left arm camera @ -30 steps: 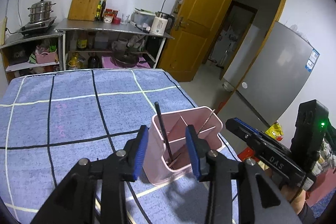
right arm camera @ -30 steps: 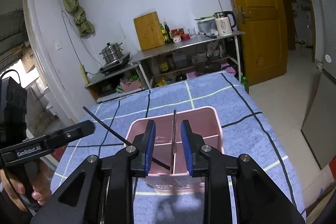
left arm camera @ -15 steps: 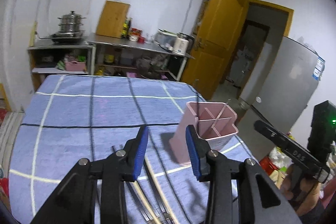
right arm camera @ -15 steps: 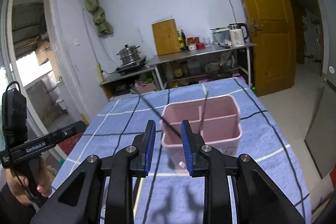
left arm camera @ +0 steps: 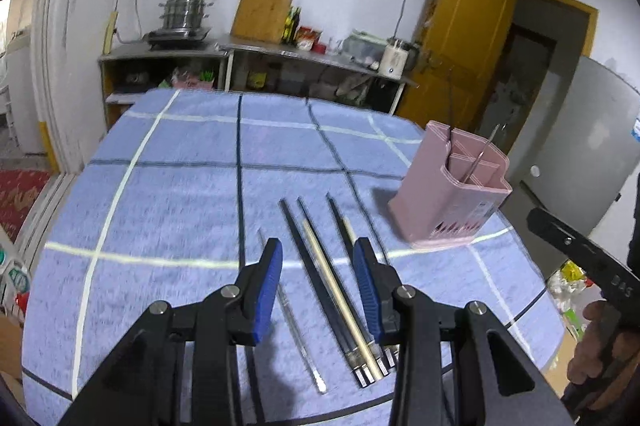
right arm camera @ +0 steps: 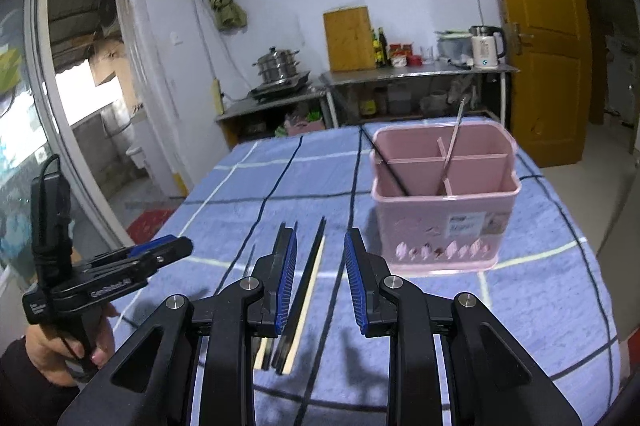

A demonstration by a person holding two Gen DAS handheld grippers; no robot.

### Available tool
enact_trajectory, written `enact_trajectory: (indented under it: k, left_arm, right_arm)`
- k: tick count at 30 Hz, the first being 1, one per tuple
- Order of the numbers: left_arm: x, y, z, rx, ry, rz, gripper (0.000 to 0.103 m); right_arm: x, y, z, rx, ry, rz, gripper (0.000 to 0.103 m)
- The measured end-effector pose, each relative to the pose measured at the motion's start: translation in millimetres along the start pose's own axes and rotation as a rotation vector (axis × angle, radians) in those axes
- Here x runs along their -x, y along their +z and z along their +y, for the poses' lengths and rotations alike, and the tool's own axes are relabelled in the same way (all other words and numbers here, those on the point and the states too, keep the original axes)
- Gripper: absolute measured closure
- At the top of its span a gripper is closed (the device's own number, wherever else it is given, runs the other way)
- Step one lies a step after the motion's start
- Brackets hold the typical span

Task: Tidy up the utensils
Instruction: 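Move both open tools back down to the remaining chopsticks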

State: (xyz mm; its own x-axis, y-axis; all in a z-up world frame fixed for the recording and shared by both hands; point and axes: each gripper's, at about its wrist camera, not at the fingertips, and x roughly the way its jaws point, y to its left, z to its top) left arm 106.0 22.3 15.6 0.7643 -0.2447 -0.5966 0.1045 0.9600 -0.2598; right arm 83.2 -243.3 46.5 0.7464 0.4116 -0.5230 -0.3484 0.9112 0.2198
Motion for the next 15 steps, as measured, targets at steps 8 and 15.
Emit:
enact_trajectory:
  k: [8,15]
  left_arm:
    - [-42,-21,18,0.052,0.020,0.112,0.070]
    - [-82,-28,28,0.075,0.045,0.188,0.079]
  right_arm:
    - [-31,-14,11,0.025,0.022,0.076,0.077]
    - [-65,-23,17,0.037,0.038,0.148,0.082]
